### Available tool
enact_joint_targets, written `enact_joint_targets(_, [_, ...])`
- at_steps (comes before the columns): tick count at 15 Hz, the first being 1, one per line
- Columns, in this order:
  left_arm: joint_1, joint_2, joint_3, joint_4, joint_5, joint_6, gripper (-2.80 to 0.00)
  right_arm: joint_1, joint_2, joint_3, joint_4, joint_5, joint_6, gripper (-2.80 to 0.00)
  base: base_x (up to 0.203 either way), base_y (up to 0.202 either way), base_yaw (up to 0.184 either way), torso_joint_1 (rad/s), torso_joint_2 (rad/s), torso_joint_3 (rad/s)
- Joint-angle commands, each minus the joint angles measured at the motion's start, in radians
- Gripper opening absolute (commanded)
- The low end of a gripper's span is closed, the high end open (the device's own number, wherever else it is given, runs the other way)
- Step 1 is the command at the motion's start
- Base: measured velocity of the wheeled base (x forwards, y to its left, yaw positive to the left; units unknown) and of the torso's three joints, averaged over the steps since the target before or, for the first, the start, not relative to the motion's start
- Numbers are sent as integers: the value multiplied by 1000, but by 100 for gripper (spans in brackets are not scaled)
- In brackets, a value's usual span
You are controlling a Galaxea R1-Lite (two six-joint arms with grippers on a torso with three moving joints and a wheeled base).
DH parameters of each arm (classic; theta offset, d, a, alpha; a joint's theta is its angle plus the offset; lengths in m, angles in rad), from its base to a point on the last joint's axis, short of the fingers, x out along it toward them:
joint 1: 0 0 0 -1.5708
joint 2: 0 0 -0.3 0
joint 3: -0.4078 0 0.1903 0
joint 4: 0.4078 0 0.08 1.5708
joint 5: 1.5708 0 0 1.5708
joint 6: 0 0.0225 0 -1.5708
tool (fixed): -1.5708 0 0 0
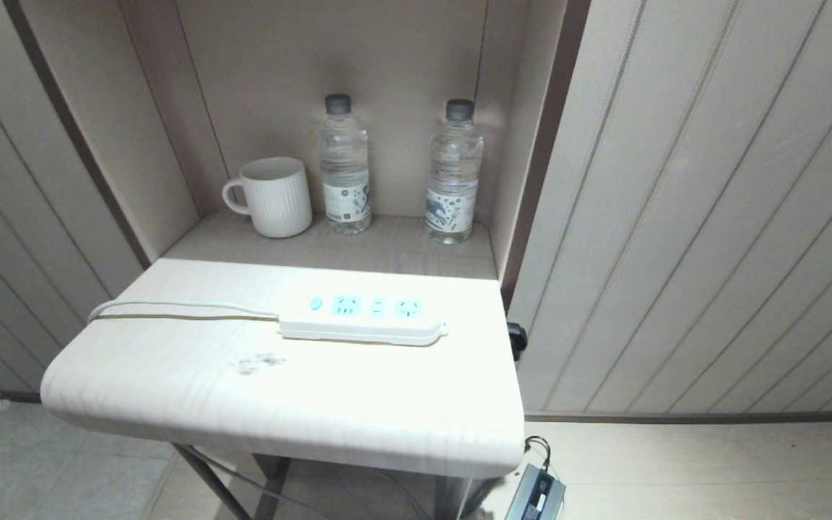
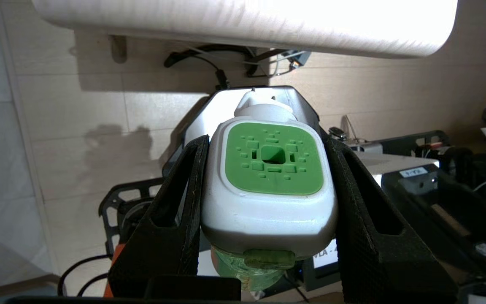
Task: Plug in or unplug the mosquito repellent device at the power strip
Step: Insert the plug into the socket
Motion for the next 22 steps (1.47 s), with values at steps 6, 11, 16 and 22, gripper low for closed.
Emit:
enact_joint_targets(6, [-25,203,-25,50,-3,-7,-280,0,0,0,0,1,1,-280,0,0,0,0,0,0])
enact_joint_targets(11, [-100,227,-23,50,10,-64,-280,0,1,0,0,1,1,-280,0,0,0,0,0,0])
enact_joint_targets(16, [-100,240,-22,50,10,-75,-280,0,1,0,0,1,-2,-280,0,0,0,0,0,0])
enact_joint_targets(22, [-110,265,-23,41,12,-73,-280,0,1,-2,0,1,-2,-280,0,0,0,122,-315,-194])
